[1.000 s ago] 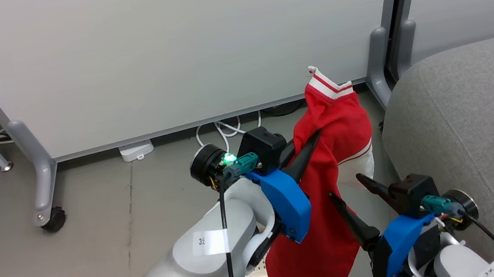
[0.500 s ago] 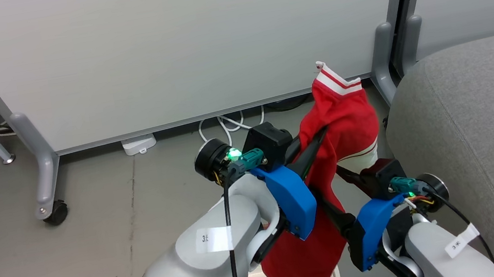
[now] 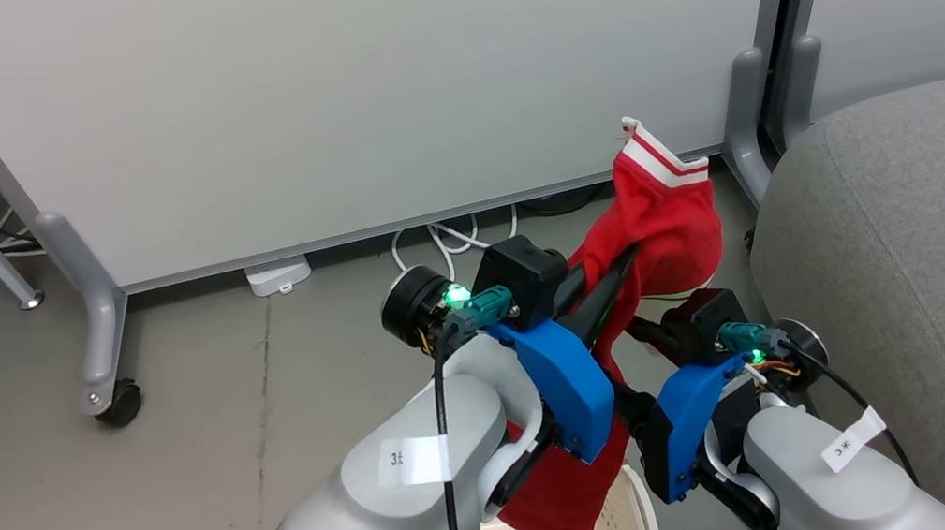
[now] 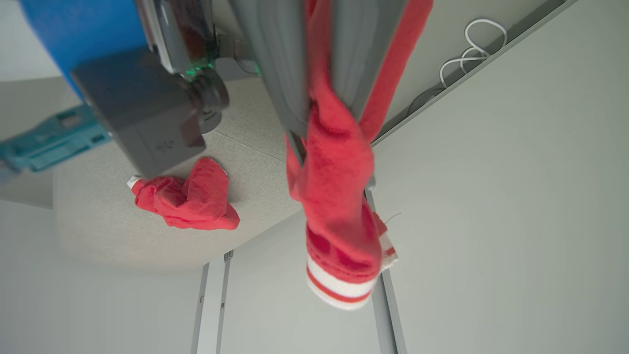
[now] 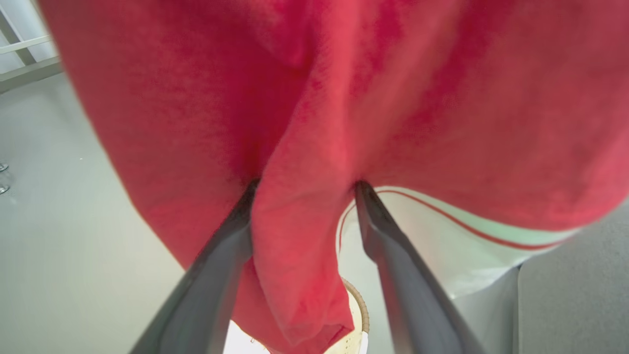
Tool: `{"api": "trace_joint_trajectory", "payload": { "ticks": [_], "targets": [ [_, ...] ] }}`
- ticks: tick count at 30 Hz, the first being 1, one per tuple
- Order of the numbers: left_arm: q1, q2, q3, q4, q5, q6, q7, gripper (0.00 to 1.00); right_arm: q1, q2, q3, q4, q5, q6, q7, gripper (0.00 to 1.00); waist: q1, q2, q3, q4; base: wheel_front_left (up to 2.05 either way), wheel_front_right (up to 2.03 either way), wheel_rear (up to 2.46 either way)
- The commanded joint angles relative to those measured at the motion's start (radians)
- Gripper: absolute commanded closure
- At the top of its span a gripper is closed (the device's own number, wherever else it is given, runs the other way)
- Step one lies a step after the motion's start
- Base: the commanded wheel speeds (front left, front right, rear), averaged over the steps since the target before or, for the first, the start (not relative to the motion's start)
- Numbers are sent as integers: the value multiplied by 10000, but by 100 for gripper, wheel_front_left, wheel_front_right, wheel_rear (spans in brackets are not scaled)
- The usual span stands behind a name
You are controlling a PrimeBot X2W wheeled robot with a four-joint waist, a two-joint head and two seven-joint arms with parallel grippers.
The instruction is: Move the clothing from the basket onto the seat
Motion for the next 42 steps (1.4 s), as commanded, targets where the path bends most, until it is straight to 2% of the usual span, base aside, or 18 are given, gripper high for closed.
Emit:
{"api": "trace_joint_trajectory", "payload": {
  "ticks": [1,2,15,33,34,35,36,42],
  "targets": [
    [-59,-3,-12,-24,0,0,1,100,-199,40,79,99,133,1,-81,91,-1,-1,-10,6,0,0,0],
    [-46,-1,-20,-18,-9,2,0,100,-250,46,140,177,205,1,-133,100,-1,-1,-15,10,0,0,0],
    [138,-1,-67,257,-79,61,-53,100,-392,-6,757,671,816,1,-528,100,-1,-1,-122,-125,0,0,0],
    [265,0,-79,660,-318,7,-136,100,-443,-46,711,793,972,1,-624,100,-1,-1,-176,-318,0,0,0],
    [260,0,-79,675,-339,22,-144,75,-433,-44,694,771,965,1,-624,100,-1,-1,-171,-320,0,0,0],
    [248,0,-74,690,-337,36,-154,35,-421,-46,674,748,955,1,-625,100,-1,-1,-164,-320,0,0,0],
    [250,0,-44,691,-347,50,-158,0,-403,-56,654,727,940,1,-626,100,-1,-1,-159,-319,0,0,0],
    [351,0,104,755,-286,105,-185,0,-302,-115,504,660,892,1,-626,100,-1,-1,-140,-282,0,0,0]
  ]
}}
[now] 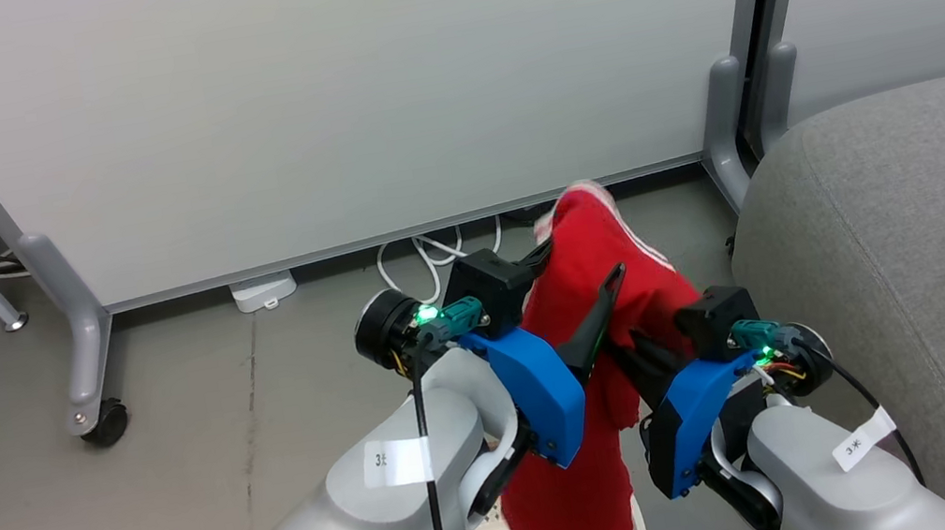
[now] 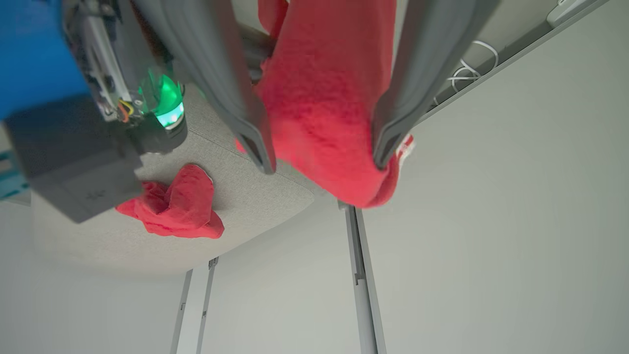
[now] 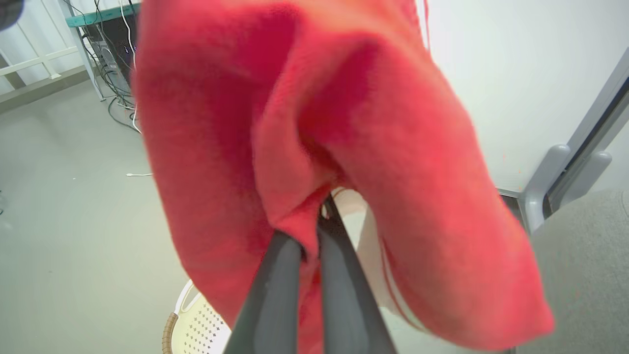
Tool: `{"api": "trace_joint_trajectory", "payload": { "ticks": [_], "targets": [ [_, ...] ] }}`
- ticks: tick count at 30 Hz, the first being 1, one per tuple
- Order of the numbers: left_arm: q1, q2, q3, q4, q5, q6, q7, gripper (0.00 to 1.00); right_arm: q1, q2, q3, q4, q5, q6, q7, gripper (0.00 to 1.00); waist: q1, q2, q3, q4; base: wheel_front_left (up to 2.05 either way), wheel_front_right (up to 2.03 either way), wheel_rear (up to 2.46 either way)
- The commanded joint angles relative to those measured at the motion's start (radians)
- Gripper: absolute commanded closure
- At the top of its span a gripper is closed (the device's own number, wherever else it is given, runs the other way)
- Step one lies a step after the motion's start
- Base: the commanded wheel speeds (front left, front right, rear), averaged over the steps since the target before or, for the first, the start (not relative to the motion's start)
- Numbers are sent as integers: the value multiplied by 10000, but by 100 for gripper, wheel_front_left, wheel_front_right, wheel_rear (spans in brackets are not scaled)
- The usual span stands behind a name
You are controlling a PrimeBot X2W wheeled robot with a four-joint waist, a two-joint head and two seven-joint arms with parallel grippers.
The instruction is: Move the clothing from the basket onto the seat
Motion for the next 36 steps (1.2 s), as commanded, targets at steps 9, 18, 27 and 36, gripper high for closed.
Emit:
{"api": "trace_joint_trajectory", "payload": {
  "ticks": [9,18,27,36],
  "targets": [
    [497,4,769,-132,720,163,-60,0,183,-47,-318,-143,-215,1,-53,100,0,-1,39,151,0,0,0],
    [2210,620,2906,-1968,2587,269,-60,0,273,-135,-554,-356,-292,1,-53,100,0,-1,133,240,0,0,0],
    [4373,955,4980,-3223,4182,17,-61,0,561,-243,-876,-682,-542,1,-54,100,0,-1,170,405,0,0,0],
    [5775,1083,6571,-3704,5272,-237,-61,0,730,-280,-983,-809,-654,1,-54,100,0,-1,153,439,0,0,0]
  ]
}}
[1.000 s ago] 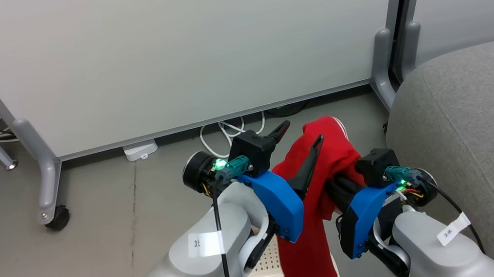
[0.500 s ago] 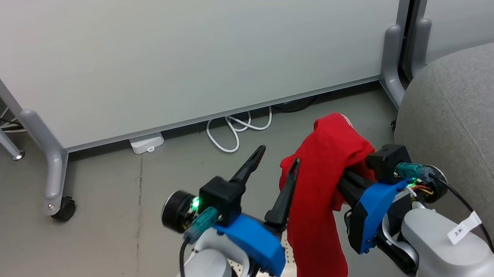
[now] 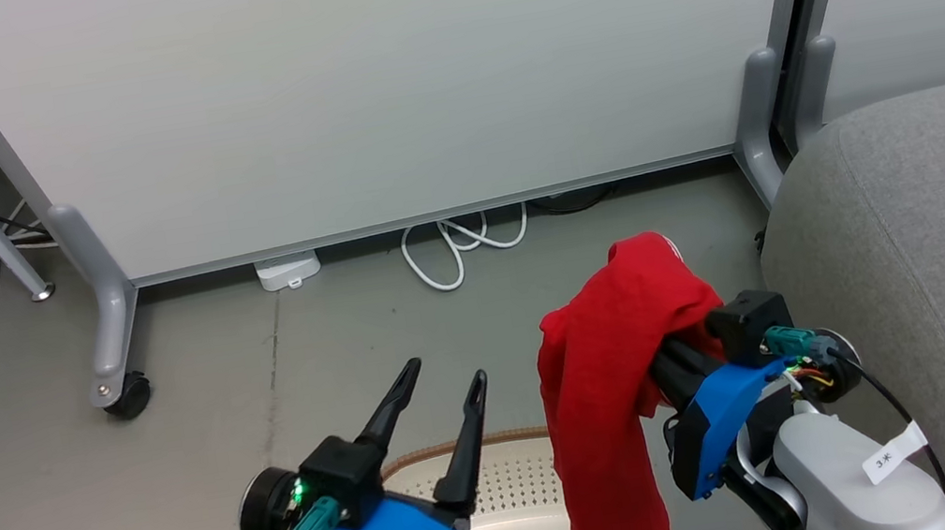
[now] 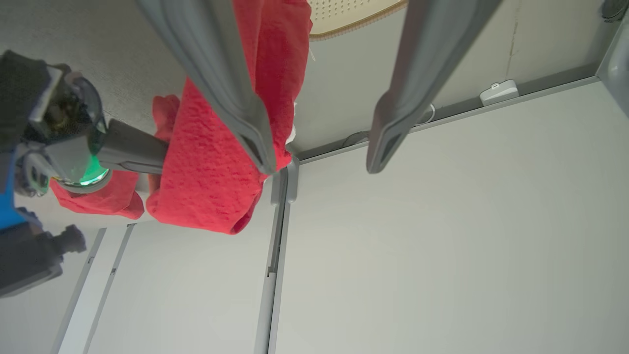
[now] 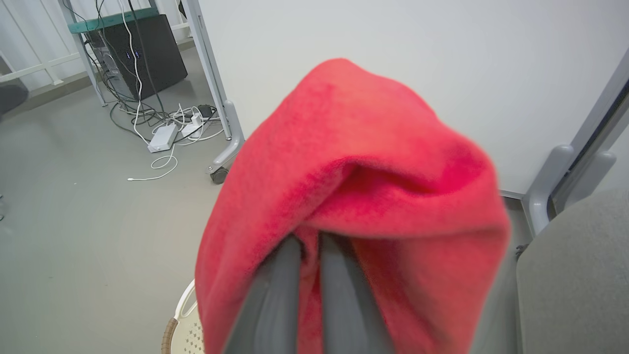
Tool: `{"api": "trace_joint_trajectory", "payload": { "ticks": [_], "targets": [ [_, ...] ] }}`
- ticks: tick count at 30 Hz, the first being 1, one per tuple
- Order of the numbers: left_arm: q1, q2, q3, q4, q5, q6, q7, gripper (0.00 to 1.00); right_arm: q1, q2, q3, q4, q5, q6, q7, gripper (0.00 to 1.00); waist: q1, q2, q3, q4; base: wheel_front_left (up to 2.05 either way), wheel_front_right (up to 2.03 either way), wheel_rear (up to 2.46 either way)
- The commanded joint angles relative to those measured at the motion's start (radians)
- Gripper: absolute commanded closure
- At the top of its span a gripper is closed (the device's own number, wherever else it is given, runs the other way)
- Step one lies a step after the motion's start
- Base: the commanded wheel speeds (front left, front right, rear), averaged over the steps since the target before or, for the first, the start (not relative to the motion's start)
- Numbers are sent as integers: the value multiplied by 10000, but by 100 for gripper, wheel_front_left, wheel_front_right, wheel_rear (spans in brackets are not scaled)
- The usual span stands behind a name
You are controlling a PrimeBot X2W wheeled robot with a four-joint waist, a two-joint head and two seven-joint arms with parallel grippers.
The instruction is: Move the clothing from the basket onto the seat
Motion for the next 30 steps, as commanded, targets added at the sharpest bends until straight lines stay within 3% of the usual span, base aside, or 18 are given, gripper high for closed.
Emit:
{"api": "trace_joint_trajectory", "payload": {
  "ticks": [1,18,30],
  "targets": [
    [217,25,190,-111,126,-35,-46,0,112,-77,-28,-54,-91,1,-52,100,0,0,-9,4,0,0,0],
    [1390,-380,1671,-363,1206,-322,-47,0,283,-47,-110,-123,-155,1,-54,100,0,0,-72,-41,0,0,0],
    [1460,-551,2022,-330,1349,-406,-47,0,138,-86,-97,-230,-114,1,-53,100,0,0,12,-796,0,0,0]
  ]
}}
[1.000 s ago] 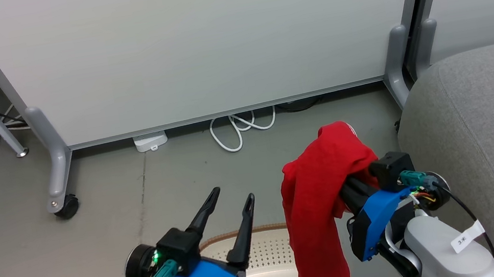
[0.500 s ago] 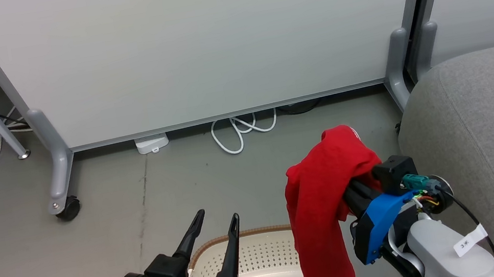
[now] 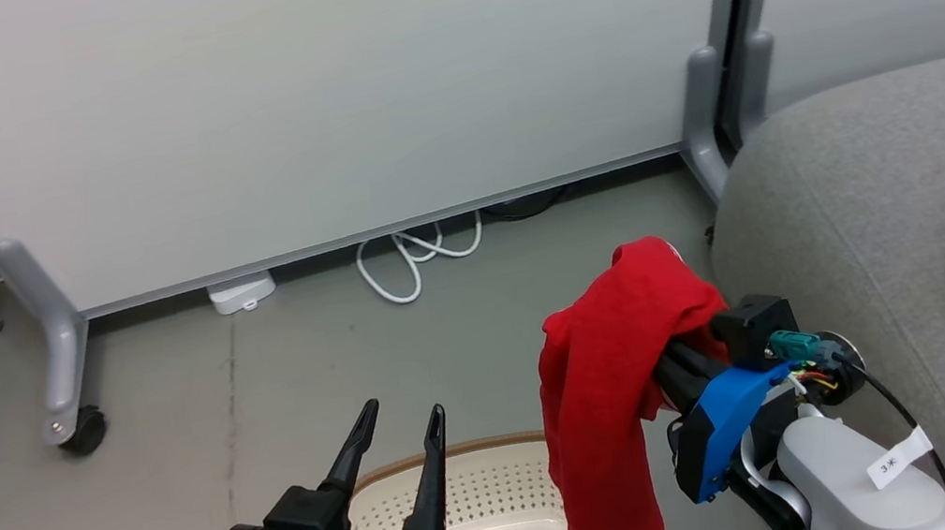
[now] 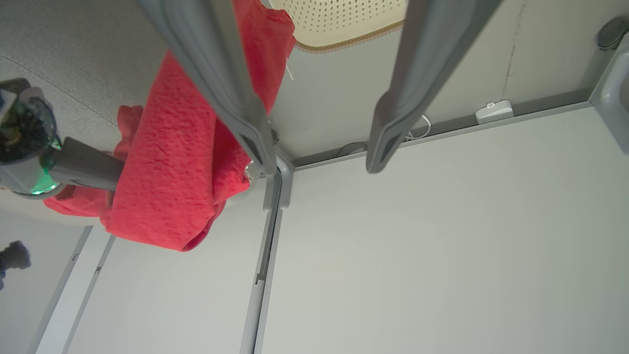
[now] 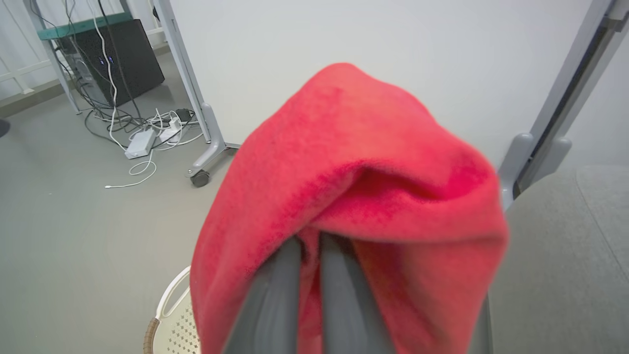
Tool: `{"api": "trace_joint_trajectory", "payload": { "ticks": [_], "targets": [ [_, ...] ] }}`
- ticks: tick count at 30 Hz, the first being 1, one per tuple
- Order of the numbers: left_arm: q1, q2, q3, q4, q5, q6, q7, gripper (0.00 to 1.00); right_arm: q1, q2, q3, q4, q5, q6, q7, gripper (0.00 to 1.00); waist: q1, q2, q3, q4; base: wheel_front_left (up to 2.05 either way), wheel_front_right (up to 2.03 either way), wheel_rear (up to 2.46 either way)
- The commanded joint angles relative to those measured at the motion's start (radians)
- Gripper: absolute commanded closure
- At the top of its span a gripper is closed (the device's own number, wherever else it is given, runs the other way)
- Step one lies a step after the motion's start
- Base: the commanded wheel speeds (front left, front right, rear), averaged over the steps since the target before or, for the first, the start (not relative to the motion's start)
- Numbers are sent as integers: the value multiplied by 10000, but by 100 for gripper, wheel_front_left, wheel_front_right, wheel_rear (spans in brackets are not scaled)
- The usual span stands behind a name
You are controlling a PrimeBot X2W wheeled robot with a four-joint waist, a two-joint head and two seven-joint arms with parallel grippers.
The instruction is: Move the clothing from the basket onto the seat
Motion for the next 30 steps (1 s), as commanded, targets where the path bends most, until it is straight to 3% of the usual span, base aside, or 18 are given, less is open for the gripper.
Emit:
{"api": "trace_joint_trajectory", "payload": {
  "ticks": [1,30],
  "targets": [
    [55,-1,70,-3,90,-68,-47,0,-40,-47,-24,-76,3,1,-51,100,0,0,44,-265,0,0,0],
    [-250,47,325,-264,145,-54,-47,0,-71,-26,-348,-445,-178,1,-51,100,0,0,658,-3917,0,0,0]
  ]
}}
